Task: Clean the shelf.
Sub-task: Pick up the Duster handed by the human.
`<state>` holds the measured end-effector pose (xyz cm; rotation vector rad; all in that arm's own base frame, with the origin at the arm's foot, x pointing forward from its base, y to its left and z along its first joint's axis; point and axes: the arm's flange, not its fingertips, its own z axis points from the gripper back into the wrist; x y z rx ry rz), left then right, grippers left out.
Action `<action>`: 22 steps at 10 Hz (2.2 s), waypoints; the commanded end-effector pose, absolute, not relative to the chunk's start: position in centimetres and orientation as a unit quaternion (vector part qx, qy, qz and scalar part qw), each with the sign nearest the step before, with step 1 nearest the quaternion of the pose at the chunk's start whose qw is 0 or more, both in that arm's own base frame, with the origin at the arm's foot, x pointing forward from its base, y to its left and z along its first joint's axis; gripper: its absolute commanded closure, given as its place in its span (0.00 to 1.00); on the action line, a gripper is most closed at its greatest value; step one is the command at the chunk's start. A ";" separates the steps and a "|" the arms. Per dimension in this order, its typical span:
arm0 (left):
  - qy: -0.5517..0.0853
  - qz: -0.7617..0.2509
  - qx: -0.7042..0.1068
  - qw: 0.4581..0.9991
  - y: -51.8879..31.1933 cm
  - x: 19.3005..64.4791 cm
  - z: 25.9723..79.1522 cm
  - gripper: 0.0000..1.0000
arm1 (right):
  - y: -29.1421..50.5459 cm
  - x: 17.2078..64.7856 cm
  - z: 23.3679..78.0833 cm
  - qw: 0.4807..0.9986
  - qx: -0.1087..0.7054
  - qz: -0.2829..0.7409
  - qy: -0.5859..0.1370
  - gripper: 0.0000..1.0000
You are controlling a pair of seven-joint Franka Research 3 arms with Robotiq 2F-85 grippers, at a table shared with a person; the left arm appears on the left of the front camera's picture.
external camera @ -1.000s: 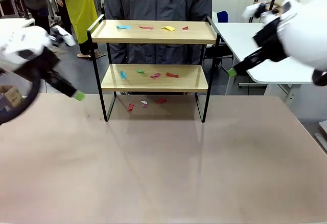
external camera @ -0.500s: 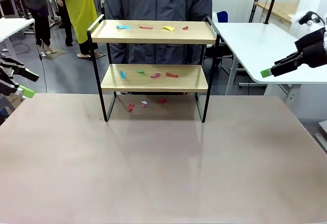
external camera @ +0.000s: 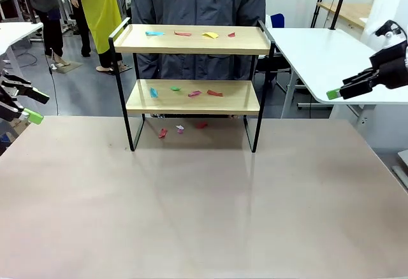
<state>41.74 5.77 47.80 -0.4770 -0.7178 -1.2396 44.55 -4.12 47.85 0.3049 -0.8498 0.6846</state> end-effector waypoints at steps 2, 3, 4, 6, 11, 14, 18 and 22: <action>-0.371 -0.548 -0.225 0.716 7.3 43.4 47.5 0.00 | -4.1 44.5 47.8 0.844 0.144 0.324 -0.403 0.00; -0.388 -0.536 -0.246 0.708 9.7 45.3 47.0 0.00 | -6.9 46.8 47.5 0.830 0.168 0.316 -0.428 0.00; -0.411 -0.536 -0.272 0.685 11.9 47.1 46.3 0.00 | -9.1 48.5 46.8 0.814 0.195 0.321 -0.443 0.00; -0.437 -0.538 -0.337 0.637 13.9 49.1 44.3 0.00 | -12.1 51.0 44.7 0.787 0.229 0.334 -0.464 0.00; -0.523 -0.543 -0.349 0.557 16.6 52.5 39.3 0.00 | -17.7 56.5 38.3 0.725 0.277 0.344 -0.528 0.00; -0.533 -0.513 -0.369 0.562 17.2 53.4 37.1 0.00 | -18.7 56.9 36.7 0.702 0.282 0.338 -0.560 0.00; -0.540 -0.487 -0.382 0.571 17.3 53.8 36.4 0.00 | -19.3 57.1 36.5 0.684 0.303 0.337 -0.572 0.00; -0.532 -0.486 -0.418 0.554 17.2 54.2 36.3 0.00 | -20.0 57.7 36.3 0.673 0.326 0.333 -0.575 0.00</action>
